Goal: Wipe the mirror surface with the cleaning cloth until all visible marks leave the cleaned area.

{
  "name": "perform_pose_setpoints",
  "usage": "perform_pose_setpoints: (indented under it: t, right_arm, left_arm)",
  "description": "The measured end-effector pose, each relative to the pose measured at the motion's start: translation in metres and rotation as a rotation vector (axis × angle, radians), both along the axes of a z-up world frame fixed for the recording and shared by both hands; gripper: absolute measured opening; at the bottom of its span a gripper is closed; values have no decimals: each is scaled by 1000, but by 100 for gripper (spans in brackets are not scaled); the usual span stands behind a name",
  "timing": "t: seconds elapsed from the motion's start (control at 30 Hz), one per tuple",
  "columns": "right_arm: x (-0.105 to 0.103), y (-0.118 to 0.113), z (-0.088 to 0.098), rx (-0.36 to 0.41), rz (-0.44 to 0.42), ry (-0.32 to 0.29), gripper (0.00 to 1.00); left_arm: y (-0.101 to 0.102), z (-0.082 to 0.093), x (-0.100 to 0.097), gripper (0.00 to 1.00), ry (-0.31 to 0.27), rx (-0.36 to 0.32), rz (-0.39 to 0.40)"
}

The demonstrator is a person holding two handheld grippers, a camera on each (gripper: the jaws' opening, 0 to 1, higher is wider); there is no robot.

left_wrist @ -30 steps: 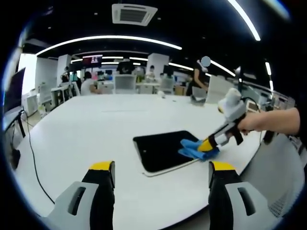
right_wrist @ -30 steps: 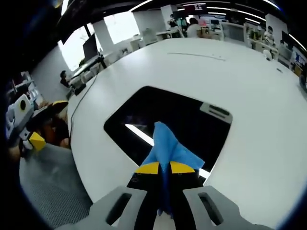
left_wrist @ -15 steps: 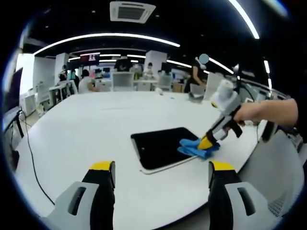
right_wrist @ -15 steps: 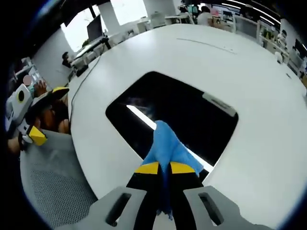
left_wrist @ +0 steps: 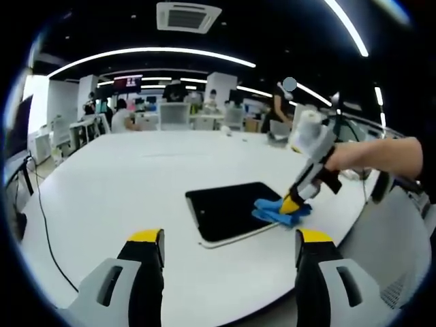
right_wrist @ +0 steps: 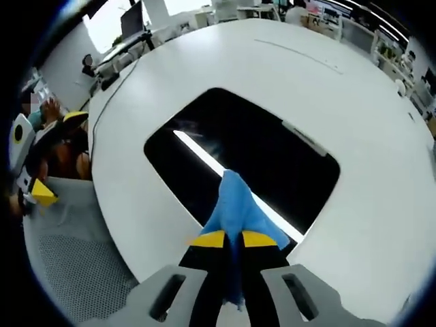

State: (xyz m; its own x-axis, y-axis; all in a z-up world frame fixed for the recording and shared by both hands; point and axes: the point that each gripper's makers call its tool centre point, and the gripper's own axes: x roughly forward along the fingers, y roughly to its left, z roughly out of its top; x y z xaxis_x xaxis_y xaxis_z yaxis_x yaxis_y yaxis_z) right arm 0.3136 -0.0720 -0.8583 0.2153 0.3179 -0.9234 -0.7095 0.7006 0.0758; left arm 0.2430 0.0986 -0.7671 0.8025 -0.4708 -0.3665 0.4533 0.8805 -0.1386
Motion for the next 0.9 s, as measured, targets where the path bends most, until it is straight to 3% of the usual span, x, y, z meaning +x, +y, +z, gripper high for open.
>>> perform_pose_setpoints:
  t: [0.17, 0.23, 0.47, 0.63, 0.9]
  right_arm:
    - [0, -1, -1, 2, 16, 6, 2]
    - [-3, -1, 0, -15, 67, -8, 2]
    - [1, -5, 0, 68, -17, 10, 1]
    - [-3, -5, 1, 102, -17, -15, 1]
    - [-3, -28, 3, 113, -75, -28, 1]
  left_arm:
    - [0, 0, 0, 78, 1, 1, 1]
    - [0, 0, 0, 78, -1, 1, 0]
    - [0, 0, 0, 78, 0, 0, 1]
    - [0, 0, 0, 78, -1, 8, 0]
    - [1, 0, 0, 78, -4, 7, 8]
